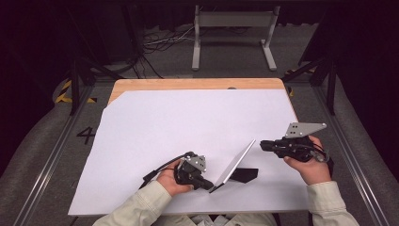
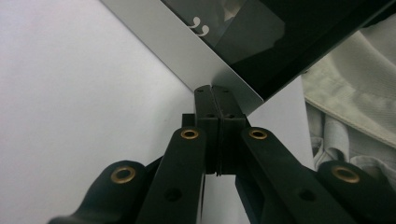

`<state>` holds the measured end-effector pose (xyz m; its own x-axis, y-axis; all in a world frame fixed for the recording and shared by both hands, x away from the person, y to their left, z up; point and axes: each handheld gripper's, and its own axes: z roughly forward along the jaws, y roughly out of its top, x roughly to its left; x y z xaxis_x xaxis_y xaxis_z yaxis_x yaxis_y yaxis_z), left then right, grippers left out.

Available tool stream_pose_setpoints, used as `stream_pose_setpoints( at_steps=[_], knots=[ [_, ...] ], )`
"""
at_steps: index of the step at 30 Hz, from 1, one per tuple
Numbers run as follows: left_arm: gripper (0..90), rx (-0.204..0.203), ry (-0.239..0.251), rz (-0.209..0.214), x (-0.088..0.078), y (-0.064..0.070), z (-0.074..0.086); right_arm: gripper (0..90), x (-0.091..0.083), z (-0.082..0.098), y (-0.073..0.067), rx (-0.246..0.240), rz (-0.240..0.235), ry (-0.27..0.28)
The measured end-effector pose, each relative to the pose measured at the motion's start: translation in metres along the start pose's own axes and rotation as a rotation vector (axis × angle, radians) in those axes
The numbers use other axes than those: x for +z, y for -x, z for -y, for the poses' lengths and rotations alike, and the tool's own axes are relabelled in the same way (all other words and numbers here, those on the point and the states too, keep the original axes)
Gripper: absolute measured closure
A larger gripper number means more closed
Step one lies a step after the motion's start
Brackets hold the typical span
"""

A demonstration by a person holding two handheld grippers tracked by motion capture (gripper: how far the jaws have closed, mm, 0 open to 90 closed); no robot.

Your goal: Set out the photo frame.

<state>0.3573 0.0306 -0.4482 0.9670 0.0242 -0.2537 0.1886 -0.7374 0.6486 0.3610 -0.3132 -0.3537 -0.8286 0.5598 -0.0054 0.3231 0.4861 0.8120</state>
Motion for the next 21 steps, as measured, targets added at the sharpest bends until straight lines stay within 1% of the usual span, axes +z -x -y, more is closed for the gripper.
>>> stream_pose_setpoints(
  at_steps=[4,6,7,10,12,14,15,21],
  knots=[
    [90.0,0.011,-0.001,0.016,0.006,0.004,-0.004,84.6,-0.003,0.0,0.001,0.005,0.005,0.007],
    [90.0,0.026,-0.007,0.023,0.008,0.006,-0.006,84.6,-0.004,0.0,0.001,0.008,0.008,0.008],
    [90.0,0.025,0.0,0.027,0.01,0.007,-0.007,84.7,-0.005,0.001,0.001,0.009,0.009,0.008],
    [90.0,0.041,-0.007,0.041,0.015,0.009,-0.012,84.7,-0.006,0.002,0.001,0.012,0.011,0.007],
    [90.0,0.044,-0.011,0.051,0.017,0.012,-0.014,84.8,-0.007,0.003,0.001,0.013,0.014,0.006],
    [90.0,0.062,-0.016,0.056,0.02,0.013,-0.017,84.8,-0.009,0.003,0.001,0.017,0.017,0.008],
    [90.0,0.061,-0.015,0.062,0.022,0.015,-0.018,84.8,-0.01,0.003,0.001,0.018,0.019,0.009],
    [90.0,0.088,-0.022,0.074,0.029,0.02,-0.024,84.9,-0.015,0.005,0.0,0.021,0.028,0.013]
  ],
)
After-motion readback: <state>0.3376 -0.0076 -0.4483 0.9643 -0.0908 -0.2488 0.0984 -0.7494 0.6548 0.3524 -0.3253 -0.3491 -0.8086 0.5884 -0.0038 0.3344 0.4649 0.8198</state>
